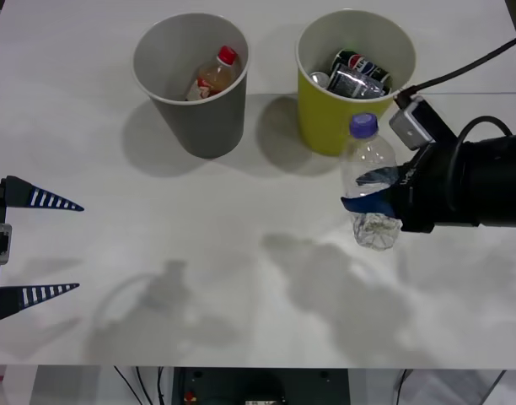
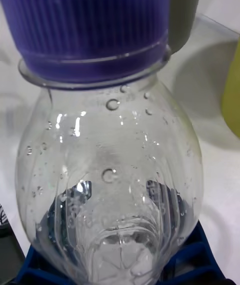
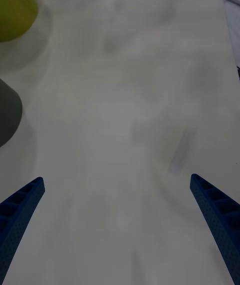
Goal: Put the can into the green bin and the plastic bottle into the gray bin
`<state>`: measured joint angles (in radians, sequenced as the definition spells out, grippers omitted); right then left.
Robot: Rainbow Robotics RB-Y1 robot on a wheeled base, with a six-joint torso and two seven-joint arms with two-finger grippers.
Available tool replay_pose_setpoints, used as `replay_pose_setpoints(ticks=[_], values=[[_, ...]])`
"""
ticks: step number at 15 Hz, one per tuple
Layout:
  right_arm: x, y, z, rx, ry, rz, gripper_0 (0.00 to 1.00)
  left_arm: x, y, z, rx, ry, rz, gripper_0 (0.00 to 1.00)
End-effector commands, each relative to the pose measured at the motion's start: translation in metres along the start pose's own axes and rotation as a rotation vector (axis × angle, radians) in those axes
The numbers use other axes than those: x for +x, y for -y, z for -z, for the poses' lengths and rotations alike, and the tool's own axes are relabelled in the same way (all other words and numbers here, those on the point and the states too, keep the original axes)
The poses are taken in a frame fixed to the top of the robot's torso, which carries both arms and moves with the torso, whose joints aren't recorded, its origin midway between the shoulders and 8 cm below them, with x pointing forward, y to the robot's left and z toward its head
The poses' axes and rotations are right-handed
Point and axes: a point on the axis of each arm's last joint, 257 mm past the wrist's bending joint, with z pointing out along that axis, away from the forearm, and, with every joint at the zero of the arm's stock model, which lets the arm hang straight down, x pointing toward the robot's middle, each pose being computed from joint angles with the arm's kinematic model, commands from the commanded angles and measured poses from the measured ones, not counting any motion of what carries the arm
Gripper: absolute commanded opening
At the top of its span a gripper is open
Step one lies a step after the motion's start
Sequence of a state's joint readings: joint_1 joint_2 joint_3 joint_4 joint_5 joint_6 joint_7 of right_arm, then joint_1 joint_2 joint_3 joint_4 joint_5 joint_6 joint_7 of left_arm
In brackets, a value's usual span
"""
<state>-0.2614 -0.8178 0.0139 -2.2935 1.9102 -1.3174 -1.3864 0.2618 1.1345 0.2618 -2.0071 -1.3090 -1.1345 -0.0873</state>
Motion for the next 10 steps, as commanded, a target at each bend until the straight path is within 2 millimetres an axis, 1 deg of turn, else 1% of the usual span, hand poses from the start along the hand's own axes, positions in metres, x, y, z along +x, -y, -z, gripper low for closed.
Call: replay_pose_setpoints(ticks=[1, 3, 4, 5, 7, 8, 9, 10], values=[[-0.024, -0.001, 0.015, -0.010, -0.022, 0.093, 0.00, 0.000, 0.000, 0.000, 0.000, 0.000, 0.000, 1.00], [-0.039, -0.001, 0.018, -0.003, -0.035, 0.154, 0.00, 0.000, 0.000, 0.000, 0.000, 0.000, 0.000, 1.00], [-0.046, 0.000, 0.018, 0.001, -0.055, 0.145, 0.00, 0.000, 0.000, 0.000, 0.000, 0.000, 0.000, 1.00], [-0.056, 0.000, 0.016, 0.009, -0.070, 0.161, 0.00, 0.000, 0.000, 0.000, 0.000, 0.000, 0.000, 1.00], [-0.076, 0.007, 0.010, 0.013, -0.099, 0.206, 0.00, 0.000, 0.000, 0.000, 0.000, 0.000, 0.000, 1.00], [-0.087, 0.012, 0.008, 0.020, -0.107, 0.219, 0.00, 0.000, 0.000, 0.000, 0.000, 0.000, 0.000, 1.00], [-0.104, 0.016, 0.004, 0.024, -0.109, 0.235, 0.00, 0.000, 0.000, 0.000, 0.000, 0.000, 0.000, 1.00], [-0.116, 0.017, 0.000, 0.025, -0.108, 0.245, 0.00, 0.000, 0.000, 0.000, 0.000, 0.000, 0.000, 1.00]])
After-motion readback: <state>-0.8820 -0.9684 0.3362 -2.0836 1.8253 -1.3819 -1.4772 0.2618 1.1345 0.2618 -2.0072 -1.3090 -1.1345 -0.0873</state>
